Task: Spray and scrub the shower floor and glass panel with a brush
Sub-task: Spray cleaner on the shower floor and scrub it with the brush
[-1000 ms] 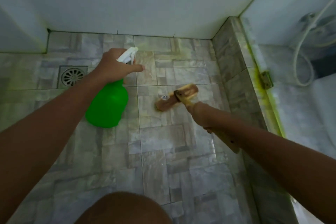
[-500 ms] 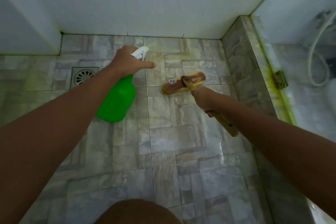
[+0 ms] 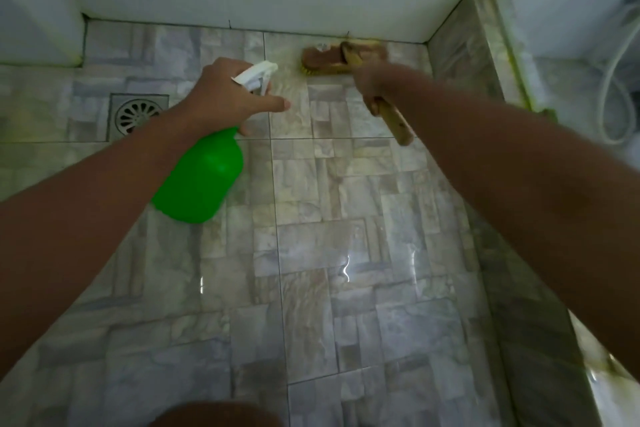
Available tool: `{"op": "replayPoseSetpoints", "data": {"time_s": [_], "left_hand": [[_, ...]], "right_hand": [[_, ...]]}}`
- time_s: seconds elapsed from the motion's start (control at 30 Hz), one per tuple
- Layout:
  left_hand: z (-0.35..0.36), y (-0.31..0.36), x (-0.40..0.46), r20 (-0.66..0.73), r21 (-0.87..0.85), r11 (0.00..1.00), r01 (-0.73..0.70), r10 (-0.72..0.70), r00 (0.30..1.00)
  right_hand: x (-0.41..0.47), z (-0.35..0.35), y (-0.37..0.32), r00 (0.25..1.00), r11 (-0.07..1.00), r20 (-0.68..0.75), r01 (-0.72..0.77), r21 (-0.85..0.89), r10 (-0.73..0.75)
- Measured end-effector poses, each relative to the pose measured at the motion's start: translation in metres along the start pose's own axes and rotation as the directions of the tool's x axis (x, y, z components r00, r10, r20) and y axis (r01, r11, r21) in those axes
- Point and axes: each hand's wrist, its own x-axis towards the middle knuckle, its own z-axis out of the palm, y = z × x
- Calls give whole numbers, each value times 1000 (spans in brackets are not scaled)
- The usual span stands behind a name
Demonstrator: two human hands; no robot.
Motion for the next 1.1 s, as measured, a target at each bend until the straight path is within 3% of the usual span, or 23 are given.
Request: {"op": "replayPoseSetpoints", "data": {"time_s": [0.07, 0.13, 0.23, 0.3, 0.5, 0.63, 0.83, 0.93, 1.1], "left_hand": [[0, 2, -4, 9, 25, 1000, -3, 3, 1000], [0, 2, -6, 23, 20, 999, 36, -37, 999], [-3, 2, -9, 52, 13, 997, 78, -79, 996], [-5, 0, -9, 43, 1, 997, 71, -71, 997], [-8, -3, -16, 65, 16, 998, 67, -68, 996], [-7, -13, -26, 74, 194, 979, 61, -77, 994], [-15, -25, -39, -131, 141, 977, 161, -143, 981], [-22, -24, -44, -247, 146, 963, 227, -187, 951], [-38, -20, -54, -143, 105, 980, 168, -152, 978]], "right_hand": [[-30, 11, 9, 1000, 995, -10, -8, 102, 9], [-80, 39, 25, 995, 991, 103, -22, 135, 8], [-160, 92, 51, 964, 937, 217, -211, 280, 152], [-187, 114, 53, 939, 919, 259, -293, 264, 225], [-123, 73, -5, 988, 917, 104, -146, 371, 115], [-66, 44, -50, 998, 880, 1, -57, 471, 65], [-122, 88, -62, 996, 923, 90, -47, 382, 13], [-155, 112, -50, 984, 857, 141, -164, 488, 108], [-208, 149, -34, 971, 908, 197, -201, 368, 135]]}}
